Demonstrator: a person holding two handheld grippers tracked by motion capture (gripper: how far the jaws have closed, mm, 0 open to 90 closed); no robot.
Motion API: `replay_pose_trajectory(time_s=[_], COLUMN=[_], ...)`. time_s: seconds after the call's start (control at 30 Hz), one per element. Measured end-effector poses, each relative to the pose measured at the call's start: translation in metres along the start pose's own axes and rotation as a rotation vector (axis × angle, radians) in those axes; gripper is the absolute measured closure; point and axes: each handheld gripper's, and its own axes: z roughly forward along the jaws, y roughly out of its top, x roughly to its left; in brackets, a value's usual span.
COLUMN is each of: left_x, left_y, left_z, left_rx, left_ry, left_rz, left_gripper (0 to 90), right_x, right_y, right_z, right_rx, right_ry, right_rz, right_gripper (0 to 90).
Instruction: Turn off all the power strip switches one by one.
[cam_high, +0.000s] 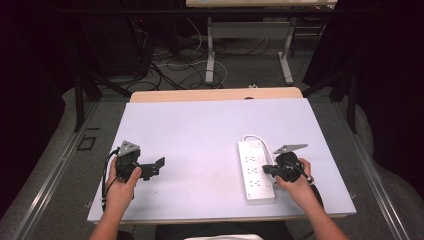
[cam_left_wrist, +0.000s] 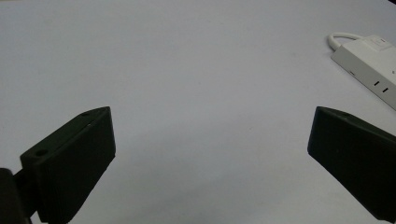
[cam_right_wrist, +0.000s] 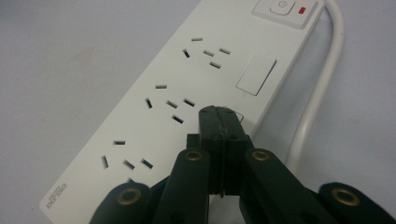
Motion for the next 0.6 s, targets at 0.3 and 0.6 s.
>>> replay_pose_trajectory(time_s=[0.3, 0.6], left_x=[-0.0003, 0.0002], left_y=[0.0003, 0.0002], left_z=[-0.0001, -0.0001], left_rx=[0.000, -0.006], left_ry=[0.000, 0.000], left_rz=[0.002, -0.002], left_gripper=[0.9, 0.9], right_x=[0.0019, 0.0030], right_y=[-0.0012, -0.0009], right_z=[0.0011, 0.0015], right_rx=[0.014, 0.009], right_ry=[0.008, 0.002], right_rz=[0.004, -0.006], right_gripper=[90.0, 90.0])
